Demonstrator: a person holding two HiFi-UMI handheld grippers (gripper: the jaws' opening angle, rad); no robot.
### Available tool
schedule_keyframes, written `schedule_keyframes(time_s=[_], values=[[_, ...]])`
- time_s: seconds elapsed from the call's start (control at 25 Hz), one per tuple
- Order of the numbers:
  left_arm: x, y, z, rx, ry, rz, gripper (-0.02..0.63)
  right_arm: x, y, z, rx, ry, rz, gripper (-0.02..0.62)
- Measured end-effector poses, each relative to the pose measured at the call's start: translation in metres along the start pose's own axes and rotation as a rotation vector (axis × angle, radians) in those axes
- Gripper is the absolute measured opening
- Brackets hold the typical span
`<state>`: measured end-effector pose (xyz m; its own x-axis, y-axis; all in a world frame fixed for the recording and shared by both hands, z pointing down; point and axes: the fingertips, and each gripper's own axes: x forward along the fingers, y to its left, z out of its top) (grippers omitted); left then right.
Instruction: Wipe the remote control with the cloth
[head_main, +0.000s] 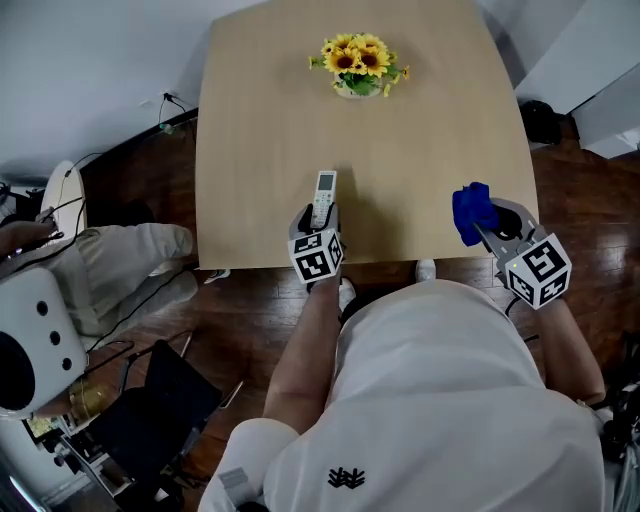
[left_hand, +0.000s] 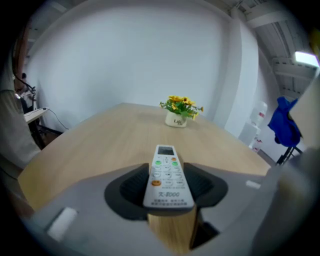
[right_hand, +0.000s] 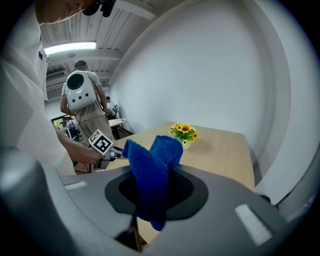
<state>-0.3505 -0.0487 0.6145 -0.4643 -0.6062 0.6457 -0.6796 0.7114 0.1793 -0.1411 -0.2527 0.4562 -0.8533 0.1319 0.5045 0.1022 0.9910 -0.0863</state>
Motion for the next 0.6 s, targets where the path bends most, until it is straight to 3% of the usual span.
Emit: schedule_keyframes(time_s=[0.6], values=[[0.027, 0.004, -0.04, 0.031, 0.174, 0.108, 0.236, -0.026, -0.028, -0.015, 0.036, -0.023, -0.003, 0.078]])
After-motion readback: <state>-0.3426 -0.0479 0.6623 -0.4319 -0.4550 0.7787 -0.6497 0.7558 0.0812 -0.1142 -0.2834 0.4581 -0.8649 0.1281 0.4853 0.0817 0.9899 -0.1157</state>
